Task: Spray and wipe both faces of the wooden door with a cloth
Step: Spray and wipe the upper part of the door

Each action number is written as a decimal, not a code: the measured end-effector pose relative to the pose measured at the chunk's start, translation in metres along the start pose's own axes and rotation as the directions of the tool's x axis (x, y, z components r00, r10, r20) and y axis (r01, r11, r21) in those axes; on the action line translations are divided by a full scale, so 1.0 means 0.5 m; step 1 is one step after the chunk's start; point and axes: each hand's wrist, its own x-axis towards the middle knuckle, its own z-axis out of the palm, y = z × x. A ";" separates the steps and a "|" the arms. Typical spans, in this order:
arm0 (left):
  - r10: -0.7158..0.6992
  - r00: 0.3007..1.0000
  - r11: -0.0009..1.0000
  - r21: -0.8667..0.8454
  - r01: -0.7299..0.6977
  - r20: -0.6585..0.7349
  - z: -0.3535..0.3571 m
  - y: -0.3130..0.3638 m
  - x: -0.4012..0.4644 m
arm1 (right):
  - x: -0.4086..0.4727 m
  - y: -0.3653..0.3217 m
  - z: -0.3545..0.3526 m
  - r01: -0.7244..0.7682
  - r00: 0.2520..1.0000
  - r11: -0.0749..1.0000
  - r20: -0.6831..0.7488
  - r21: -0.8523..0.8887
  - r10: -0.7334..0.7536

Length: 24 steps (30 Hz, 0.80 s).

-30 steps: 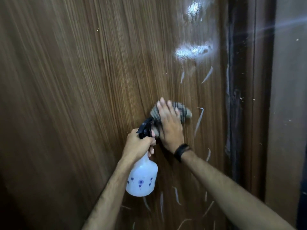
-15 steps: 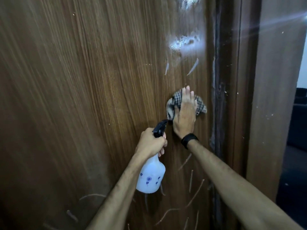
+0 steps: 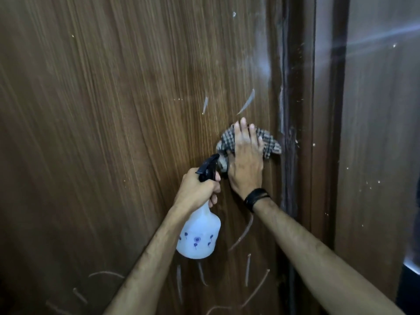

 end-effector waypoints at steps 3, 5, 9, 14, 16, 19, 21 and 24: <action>0.034 0.999 0.999 -0.004 -0.035 -0.040 -0.008 0.030 0.012 | -0.088 0.009 0.015 0.064 0.997 0.998 0.048 0.022 -0.065; 0.054 0.998 0.998 0.017 -0.054 -0.044 -0.008 0.051 0.016 | -0.107 0.011 0.024 0.073 0.996 0.997 0.054 0.021 -0.075; 0.095 0.995 0.994 0.054 -0.094 -0.018 -0.010 0.103 0.030 | 0.039 -0.005 -0.001 0.001 1.000 0.998 -0.027 0.061 0.001; 0.131 0.991 0.990 0.062 -0.129 -0.018 -0.036 0.171 0.069 | 0.223 -0.013 -0.032 -0.037 0.994 0.999 -0.098 0.018 0.039; 0.156 0.987 0.987 0.043 -0.154 -0.035 -0.048 0.181 0.073 | 0.200 -0.010 -0.028 -0.022 0.996 0.999 -0.082 0.025 0.024; 0.160 0.986 0.986 0.056 -0.157 -0.054 -0.063 0.176 0.069 | 0.102 -0.011 -0.007 -0.018 0.999 0.999 -0.051 0.041 0.020; 0.144 0.989 0.984 0.104 -0.142 -0.017 -0.073 0.169 0.067 | 0.067 -0.015 0.004 -0.020 0.999 0.999 -0.045 0.027 0.021; 0.146 0.989 0.985 0.095 -0.146 0.000 -0.096 0.173 0.063 | 0.135 -0.024 -0.006 -0.016 0.998 1.000 -0.064 0.027 0.018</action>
